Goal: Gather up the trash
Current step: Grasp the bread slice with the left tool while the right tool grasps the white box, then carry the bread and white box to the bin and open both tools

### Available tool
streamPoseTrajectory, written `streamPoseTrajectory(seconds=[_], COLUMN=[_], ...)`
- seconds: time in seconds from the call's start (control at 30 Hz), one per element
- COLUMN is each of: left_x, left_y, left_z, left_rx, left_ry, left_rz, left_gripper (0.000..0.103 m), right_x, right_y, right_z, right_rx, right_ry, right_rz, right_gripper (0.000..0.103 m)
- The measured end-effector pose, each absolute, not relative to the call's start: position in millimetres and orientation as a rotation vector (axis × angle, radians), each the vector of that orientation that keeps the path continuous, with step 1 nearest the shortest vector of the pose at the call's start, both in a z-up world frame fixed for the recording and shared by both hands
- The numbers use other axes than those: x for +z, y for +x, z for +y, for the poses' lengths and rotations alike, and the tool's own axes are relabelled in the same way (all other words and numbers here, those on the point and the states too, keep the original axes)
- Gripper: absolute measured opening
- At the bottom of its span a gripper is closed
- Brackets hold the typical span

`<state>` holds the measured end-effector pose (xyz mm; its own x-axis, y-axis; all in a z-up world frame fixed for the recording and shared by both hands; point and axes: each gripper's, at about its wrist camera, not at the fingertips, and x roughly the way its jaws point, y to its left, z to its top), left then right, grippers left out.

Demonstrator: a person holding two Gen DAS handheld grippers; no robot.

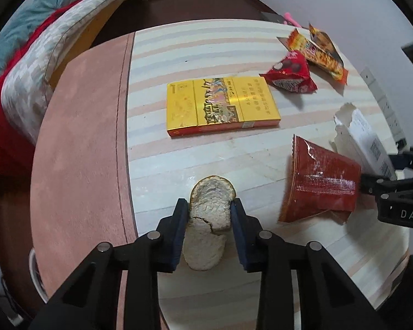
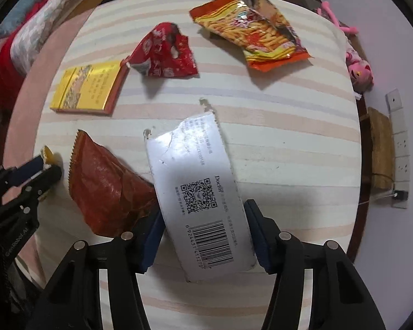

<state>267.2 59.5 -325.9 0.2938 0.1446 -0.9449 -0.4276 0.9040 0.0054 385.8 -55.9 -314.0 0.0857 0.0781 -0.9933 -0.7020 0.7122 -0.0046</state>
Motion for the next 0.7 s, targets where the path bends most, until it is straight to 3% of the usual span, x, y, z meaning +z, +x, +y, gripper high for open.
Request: streamPoseTrajectory(seconds=[0.1,0.27,0.7], left_x=[-328.2,-315.5,-233.0], left_y=[263.6,244.8,161.3], left_z=[64.5,61.3,80.6], left_rx=[0.396,0.453,0.608], left_ry=[-0.28,-0.27,-0.347], left_rz=[1.211,1.186,0.986], left_gripper=[0.028,0.025,0.025], right_x=[-314.6,-308.4,-242.7], right_y=[379.5,368.6,338.3], right_z=[-51.2,-49.6,-83.0], right_rx=[0.629,0.615,0.666], right_ry=[-0.59,-0.566,-0.396], right_rz=[1.365,1.347,1.227], right_gripper=[0.061,0.054,0.053])
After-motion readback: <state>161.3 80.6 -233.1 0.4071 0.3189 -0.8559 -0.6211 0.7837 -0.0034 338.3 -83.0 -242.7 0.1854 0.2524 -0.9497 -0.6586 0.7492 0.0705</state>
